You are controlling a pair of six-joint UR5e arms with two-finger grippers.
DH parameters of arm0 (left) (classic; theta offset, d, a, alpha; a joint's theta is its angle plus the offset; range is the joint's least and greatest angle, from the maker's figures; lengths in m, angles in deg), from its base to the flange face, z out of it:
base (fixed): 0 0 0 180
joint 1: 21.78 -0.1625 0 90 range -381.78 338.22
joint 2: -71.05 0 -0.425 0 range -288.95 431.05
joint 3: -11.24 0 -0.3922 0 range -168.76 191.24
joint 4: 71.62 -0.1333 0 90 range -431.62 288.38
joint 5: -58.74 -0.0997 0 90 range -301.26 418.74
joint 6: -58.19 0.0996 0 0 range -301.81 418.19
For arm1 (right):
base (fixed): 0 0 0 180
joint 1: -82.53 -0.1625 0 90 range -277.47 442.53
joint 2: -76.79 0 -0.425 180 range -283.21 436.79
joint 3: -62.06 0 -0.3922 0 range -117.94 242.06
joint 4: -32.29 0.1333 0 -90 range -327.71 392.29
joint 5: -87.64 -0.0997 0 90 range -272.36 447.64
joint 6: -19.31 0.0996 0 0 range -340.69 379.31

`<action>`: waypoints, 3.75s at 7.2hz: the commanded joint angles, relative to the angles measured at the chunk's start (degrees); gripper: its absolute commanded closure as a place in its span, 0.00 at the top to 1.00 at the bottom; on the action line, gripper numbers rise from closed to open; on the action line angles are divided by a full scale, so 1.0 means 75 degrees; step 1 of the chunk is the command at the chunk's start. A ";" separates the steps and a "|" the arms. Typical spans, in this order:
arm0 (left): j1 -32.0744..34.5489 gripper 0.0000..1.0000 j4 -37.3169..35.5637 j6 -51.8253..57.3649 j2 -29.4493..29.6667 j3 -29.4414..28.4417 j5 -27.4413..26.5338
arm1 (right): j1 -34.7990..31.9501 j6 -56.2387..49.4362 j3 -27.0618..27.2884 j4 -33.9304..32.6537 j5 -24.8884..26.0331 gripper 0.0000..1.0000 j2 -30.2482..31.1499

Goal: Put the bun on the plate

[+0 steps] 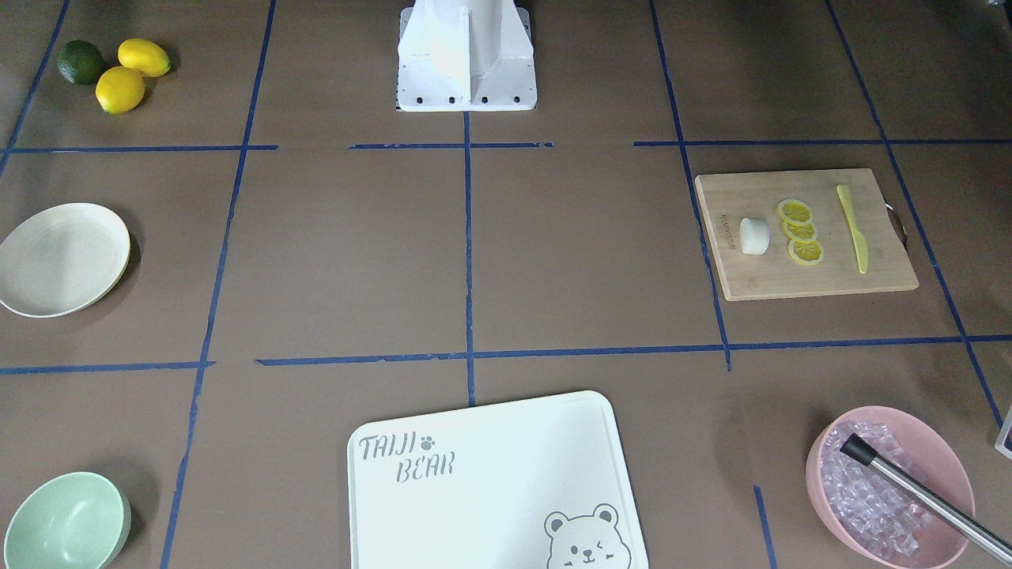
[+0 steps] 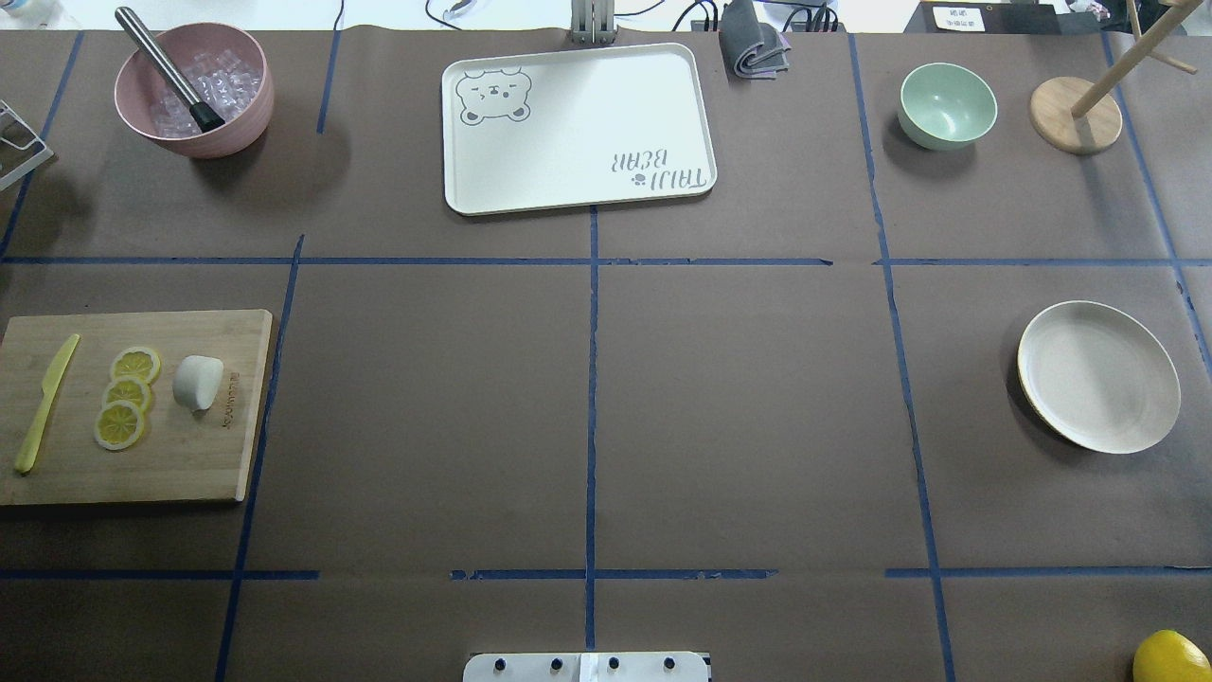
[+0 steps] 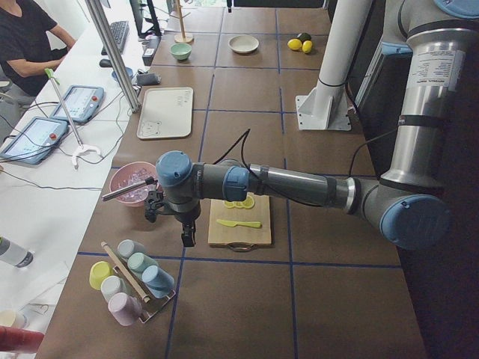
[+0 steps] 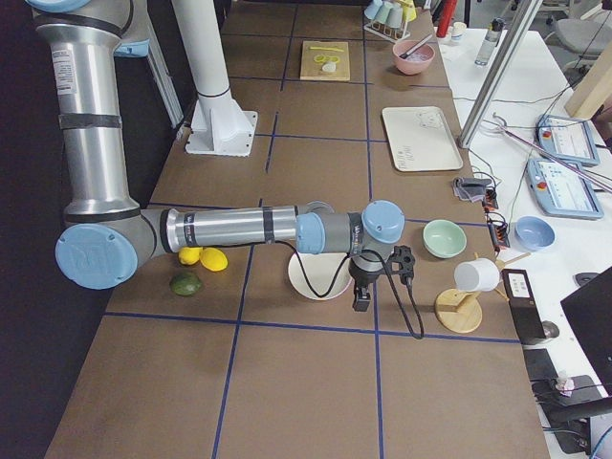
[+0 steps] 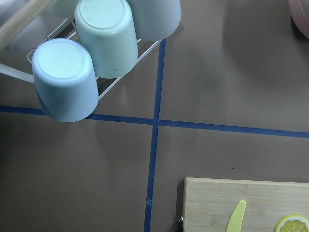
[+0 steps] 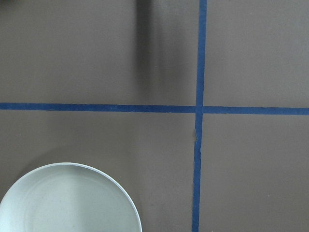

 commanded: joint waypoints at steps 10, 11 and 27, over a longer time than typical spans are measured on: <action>-0.0020 1.00 -0.0004 -0.0028 -0.0052 -0.0062 -0.0048 | 0.1296 0.1965 -0.0425 0.3173 0.0104 0.98 0.0855; -0.0020 1.00 -0.0004 -0.0028 -0.0052 -0.0050 -0.0060 | 0.1647 0.2715 -0.0835 0.4066 0.0372 0.97 0.0857; -0.0020 1.00 0.0008 -0.0028 -0.0028 0.0067 -0.0048 | 0.2399 0.6125 -0.0698 0.5201 -0.0715 0.00 -0.0412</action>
